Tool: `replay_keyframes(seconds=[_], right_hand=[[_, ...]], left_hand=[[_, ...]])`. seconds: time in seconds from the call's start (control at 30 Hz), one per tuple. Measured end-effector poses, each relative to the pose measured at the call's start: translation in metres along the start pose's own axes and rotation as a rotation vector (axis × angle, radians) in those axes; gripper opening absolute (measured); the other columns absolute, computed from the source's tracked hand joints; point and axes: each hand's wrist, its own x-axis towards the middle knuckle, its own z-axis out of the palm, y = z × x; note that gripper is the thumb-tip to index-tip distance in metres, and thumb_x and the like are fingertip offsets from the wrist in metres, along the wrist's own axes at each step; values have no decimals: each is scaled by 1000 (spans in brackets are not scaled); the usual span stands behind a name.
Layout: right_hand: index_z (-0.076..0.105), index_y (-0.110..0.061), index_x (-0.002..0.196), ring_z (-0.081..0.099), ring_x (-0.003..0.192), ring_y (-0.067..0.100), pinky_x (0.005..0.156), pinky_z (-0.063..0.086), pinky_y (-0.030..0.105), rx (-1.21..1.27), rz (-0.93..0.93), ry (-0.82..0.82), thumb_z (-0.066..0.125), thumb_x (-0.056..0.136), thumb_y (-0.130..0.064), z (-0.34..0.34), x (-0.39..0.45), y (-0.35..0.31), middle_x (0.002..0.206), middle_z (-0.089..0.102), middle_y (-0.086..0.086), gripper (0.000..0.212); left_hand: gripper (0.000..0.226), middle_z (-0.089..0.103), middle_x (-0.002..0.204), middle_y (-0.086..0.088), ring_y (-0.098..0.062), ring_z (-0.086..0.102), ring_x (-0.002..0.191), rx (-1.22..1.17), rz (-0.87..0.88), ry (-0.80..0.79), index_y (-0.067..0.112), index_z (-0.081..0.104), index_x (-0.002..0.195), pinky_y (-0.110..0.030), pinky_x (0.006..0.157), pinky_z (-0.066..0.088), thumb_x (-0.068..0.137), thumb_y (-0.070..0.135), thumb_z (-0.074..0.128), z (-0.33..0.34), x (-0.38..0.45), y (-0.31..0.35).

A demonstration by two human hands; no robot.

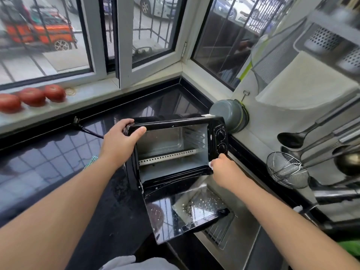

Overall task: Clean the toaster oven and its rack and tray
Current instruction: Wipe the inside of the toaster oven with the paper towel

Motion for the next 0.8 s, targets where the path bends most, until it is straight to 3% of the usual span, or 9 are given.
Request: replay_keyframes(seconds=[0.07,0.2,0.33,0.5,0.63,0.8], right_hand=[[52,-14,85,59,85,28,70,49,33,1,59,21,52,87,-1,-5,1,-8,97,51,6,13],[48,-11,103,63,91,33,67,46,35,129,230,248,59,90,-4,-5,-3,-24,99,57,8,19],[50,-11,101,63,86,30,63,47,34,297,455,328,60,90,-9,-4,0,-22,94,64,9,15],[53,-15,99,64,85,29,61,42,33,198,359,400,58,94,-26,-12,6,-28,93,64,4,13],[55,-12,98,64,85,33,63,40,32,312,364,594,59,94,-31,-61,45,-30,93,65,7,20],[56,-16,90,59,80,33,64,40,33,472,427,606,58,90,-32,-87,68,-25,90,66,9,16]], left_hand=[[62,60,126,15,-13,54,128,8,-7,-11,35,63,133,-31,107,39,82,70,69,-2,0,1],[78,63,132,8,-16,55,128,25,-31,-45,38,63,131,-36,108,41,68,83,62,-8,4,5],[60,63,128,10,-16,57,126,50,-9,-85,36,65,132,-33,104,41,83,69,71,-13,11,4],[50,69,120,10,-16,62,113,122,33,-115,37,69,127,-35,101,47,86,66,70,-19,17,8],[46,68,118,14,-13,62,110,127,52,-155,40,68,125,-35,100,48,86,65,71,-22,14,9],[43,68,114,16,-10,61,105,116,45,-145,42,67,123,-29,90,44,86,64,71,-22,12,9]])
